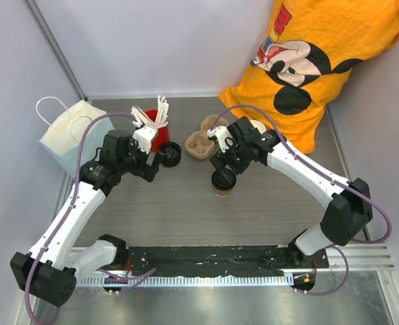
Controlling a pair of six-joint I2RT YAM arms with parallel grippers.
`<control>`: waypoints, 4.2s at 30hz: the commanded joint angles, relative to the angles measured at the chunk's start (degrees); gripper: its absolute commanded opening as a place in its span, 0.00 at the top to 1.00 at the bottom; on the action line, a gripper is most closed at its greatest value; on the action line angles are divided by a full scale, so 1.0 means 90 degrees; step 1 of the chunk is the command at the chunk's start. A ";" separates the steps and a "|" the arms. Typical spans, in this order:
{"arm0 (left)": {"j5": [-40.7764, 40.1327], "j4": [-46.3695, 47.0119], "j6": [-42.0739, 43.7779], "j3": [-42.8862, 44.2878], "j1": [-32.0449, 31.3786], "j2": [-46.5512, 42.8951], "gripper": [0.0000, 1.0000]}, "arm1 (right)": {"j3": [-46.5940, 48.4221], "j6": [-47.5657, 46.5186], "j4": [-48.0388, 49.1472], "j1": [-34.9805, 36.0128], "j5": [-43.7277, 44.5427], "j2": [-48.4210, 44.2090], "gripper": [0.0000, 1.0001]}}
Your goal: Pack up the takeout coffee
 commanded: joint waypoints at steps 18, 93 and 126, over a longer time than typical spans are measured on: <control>0.0375 0.0230 -0.0179 -0.0224 0.0185 -0.0211 0.00 | -0.0691 -0.0847 0.0886 0.0177 -0.0303 0.0184 0.15; 0.1876 0.1731 -0.1155 0.0508 -0.0664 0.1614 0.00 | -0.0251 -0.1361 -0.0773 -0.0721 -0.3240 -0.0451 0.30; 0.5130 0.7076 -0.3987 -0.0331 -0.1427 0.4174 0.00 | -0.1600 -0.2654 0.0066 -0.1620 -0.5634 0.0535 0.29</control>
